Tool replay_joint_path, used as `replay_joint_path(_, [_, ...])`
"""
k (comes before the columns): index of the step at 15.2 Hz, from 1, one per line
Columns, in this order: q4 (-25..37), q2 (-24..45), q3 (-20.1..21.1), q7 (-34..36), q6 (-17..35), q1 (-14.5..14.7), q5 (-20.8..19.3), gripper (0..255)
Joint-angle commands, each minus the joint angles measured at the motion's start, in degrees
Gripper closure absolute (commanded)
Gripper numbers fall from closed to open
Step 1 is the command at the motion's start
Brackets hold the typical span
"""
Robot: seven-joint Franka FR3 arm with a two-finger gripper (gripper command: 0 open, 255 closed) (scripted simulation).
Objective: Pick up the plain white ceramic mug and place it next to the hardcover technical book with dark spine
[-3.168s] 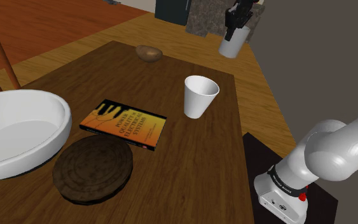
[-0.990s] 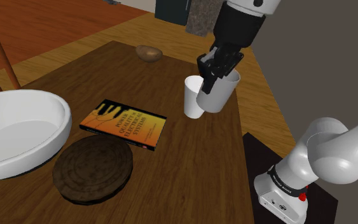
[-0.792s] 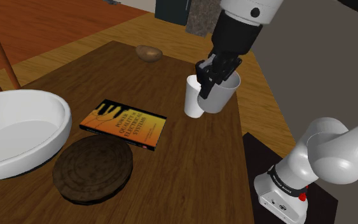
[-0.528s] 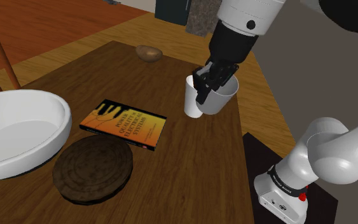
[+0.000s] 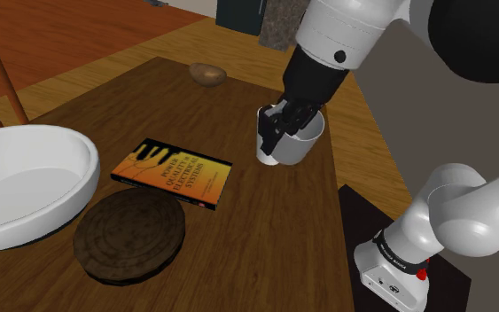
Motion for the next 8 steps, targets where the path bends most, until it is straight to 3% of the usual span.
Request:
replay_joint_path(1, [-4.8, 1.0, -0.4, -0.3, 0.7, -0.5, 0.0, 255])
replay_joint_path(8, [-7.1, 1.2, 0.3, -0.3, 3.2, -0.7, 0.3, 255])
